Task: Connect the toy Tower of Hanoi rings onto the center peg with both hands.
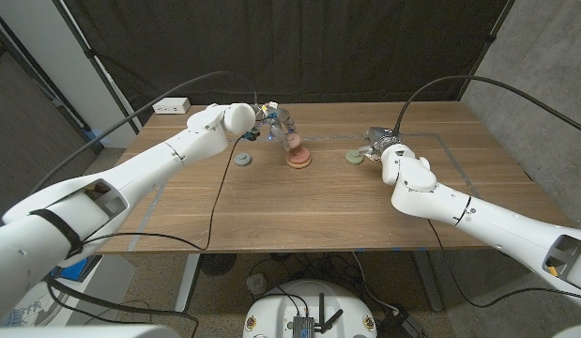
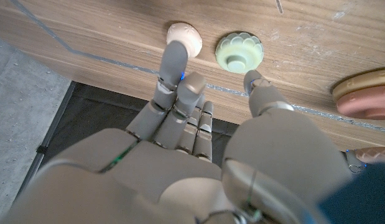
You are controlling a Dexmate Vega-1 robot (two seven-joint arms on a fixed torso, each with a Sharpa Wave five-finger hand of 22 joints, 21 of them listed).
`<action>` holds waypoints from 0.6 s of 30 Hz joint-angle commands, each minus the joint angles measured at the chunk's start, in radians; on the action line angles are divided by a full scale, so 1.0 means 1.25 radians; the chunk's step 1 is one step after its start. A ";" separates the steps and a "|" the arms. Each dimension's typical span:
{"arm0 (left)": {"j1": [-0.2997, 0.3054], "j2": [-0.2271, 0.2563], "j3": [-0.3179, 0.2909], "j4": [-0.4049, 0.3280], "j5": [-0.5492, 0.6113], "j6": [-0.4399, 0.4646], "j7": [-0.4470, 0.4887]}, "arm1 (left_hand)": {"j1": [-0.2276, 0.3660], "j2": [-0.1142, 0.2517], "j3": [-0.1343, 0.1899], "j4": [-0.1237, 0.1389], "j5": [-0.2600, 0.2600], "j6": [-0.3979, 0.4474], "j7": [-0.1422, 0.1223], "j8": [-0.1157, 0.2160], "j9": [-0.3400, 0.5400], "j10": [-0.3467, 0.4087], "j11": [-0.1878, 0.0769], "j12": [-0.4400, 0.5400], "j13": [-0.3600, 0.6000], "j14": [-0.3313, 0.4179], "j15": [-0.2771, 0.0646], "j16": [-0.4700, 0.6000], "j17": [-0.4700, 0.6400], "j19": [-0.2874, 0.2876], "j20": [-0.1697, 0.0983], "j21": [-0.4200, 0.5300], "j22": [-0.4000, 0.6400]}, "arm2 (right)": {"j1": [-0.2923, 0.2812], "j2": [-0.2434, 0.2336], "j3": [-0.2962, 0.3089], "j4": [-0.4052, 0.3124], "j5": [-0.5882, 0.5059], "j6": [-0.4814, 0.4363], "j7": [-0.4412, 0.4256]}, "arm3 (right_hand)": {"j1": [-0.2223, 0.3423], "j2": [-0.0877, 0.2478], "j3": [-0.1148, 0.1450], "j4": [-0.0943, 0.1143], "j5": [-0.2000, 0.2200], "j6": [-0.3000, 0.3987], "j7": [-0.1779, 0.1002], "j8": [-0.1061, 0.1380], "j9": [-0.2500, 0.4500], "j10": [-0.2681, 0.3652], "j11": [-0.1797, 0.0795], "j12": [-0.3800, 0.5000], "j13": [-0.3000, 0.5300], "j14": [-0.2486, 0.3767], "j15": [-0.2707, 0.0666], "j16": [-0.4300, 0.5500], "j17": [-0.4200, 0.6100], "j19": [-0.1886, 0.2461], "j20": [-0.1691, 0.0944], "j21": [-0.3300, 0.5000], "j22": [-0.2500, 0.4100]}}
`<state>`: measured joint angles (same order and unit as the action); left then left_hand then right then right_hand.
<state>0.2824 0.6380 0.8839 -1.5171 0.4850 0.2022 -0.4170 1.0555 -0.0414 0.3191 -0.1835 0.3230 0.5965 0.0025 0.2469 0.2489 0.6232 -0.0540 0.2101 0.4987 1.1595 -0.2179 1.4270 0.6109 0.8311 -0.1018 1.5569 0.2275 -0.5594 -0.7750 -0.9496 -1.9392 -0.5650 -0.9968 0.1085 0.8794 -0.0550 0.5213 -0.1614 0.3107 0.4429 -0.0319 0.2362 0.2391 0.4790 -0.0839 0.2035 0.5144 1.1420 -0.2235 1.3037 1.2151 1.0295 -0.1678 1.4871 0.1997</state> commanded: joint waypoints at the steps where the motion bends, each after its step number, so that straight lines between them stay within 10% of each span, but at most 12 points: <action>1: -0.010 -0.012 0.013 0.023 0.000 -0.005 -0.003 | 0.017 0.019 0.020 0.016 0.005 0.008 -0.001 0.002 0.004 0.083 -0.076 0.002 0.044 0.010 0.000 -0.002 0.005 0.007 -0.088 0.002 0.001 | -0.003 -0.002 0.002 0.002 0.011 0.002 -0.007 | -0.005 0.002 0.007 0.001 0.005 0.008 0.000 -0.001 0.002 0.010 -0.002 0.005 0.002 0.002 0.002 0.002 0.000 0.008 -0.042 0.004 0.003; 18: -0.034 -0.041 0.039 0.071 -0.001 -0.024 -0.011 | 0.017 0.018 0.019 0.016 0.006 0.006 -0.001 -0.003 0.005 0.080 -0.074 -0.002 0.043 0.005 -0.001 -0.011 0.004 0.005 -0.088 0.003 0.005 | 0.000 -0.002 0.002 0.010 0.022 0.005 -0.012 | -0.005 0.003 0.008 0.001 0.006 0.009 -0.001 -0.002 0.002 0.009 -0.002 0.005 0.003 0.003 0.002 0.002 0.000 0.007 -0.042 0.003 0.002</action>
<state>0.2579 0.6106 0.9122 -1.4642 0.4854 0.1871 -0.4265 1.0557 -0.0417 0.3190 -0.1833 0.3223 0.5960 0.0025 0.2398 0.2537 0.6231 -0.0541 0.2094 0.4987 1.1594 -0.2179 1.4193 0.6170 0.8311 -0.1018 1.5569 0.2299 -0.5606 -0.7760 -0.9488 -1.9309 -0.5472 -0.9922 0.0990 0.8794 -0.0550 0.5257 -0.1571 0.3107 0.4431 -0.0320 0.2362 0.2391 0.4826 -0.0876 0.2035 0.5144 1.1419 -0.2235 1.3037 1.2147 1.0295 -0.1678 1.4871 0.2021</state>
